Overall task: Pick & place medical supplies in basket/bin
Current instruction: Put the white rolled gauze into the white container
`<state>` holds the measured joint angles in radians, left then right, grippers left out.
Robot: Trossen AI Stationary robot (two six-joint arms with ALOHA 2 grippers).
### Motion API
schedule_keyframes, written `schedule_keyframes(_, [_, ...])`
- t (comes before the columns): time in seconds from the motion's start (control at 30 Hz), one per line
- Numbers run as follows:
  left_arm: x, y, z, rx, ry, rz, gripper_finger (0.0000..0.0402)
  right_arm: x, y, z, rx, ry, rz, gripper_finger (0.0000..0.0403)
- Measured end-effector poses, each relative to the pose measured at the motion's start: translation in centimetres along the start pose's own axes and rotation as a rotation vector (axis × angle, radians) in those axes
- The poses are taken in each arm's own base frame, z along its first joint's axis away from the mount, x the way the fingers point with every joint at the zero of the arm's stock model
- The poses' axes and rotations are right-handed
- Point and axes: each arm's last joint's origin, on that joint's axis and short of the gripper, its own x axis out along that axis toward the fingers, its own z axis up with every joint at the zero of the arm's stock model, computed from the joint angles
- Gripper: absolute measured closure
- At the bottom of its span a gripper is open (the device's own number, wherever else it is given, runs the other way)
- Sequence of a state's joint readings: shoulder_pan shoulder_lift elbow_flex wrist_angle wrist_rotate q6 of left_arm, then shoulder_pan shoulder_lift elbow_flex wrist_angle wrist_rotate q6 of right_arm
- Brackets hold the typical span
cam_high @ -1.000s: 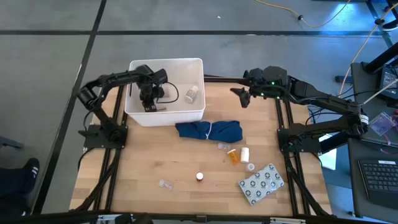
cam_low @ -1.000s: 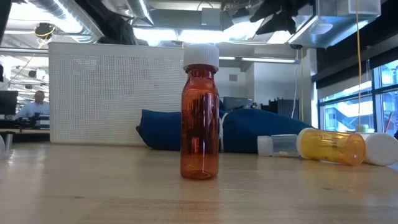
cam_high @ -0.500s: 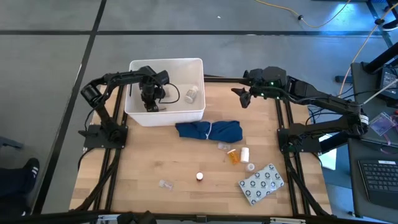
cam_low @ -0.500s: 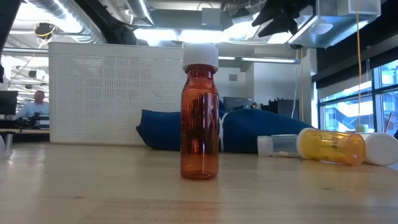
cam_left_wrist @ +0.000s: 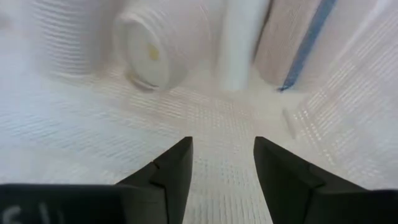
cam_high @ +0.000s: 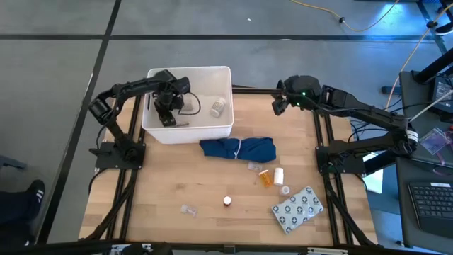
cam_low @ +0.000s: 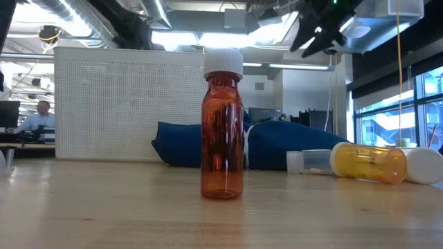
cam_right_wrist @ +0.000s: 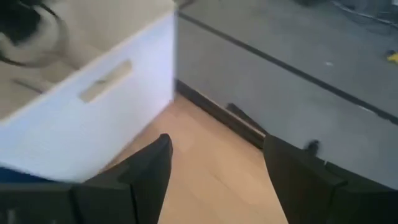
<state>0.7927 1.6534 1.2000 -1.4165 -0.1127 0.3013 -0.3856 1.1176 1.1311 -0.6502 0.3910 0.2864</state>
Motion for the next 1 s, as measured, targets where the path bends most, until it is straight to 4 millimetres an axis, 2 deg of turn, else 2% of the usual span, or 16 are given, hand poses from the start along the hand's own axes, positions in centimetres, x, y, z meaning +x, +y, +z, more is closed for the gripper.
schedule_keyframes(0.2, [-5.3, 0.2, -0.8, -0.059, -0.278, 0.013, 0.0244, 2.7, -2.0, 0.1, 0.069, 0.081, -0.063, 0.0152])
schedule_keyframes(0.4, [-10.8, 0.1, -2.2, -0.160, -0.641, -0.003, 0.0245, 6.4, -6.4, -0.9, 0.119, 0.266, -0.235, 0.0152])
schedule_keyframes(0.53, [-13.5, -0.2, -3.5, -0.214, -0.867, -0.023, 0.0245, 9.0, -9.4, -1.9, 0.144, 0.394, -0.323, 0.0152])
schedule_keyframes(0.73, [-15.9, -1.1, -4.7, -0.173, -1.109, -0.094, 0.0245, 13.0, -13.2, -3.8, 0.173, 0.538, -0.394, 0.0152])
schedule_keyframes(0.93, [-16.4, -2.1, -4.8, -0.123, -1.140, -0.112, 0.0245, 16.1, -16.6, -6.3, 0.227, 0.671, -0.456, 0.0152])
schedule_keyframes(1.0, [-16.4, -2.4, -4.8, -0.110, -1.140, -0.115, 0.0245, 16.8, -17.1, -6.9, 0.237, 0.705, -0.461, 0.0152])
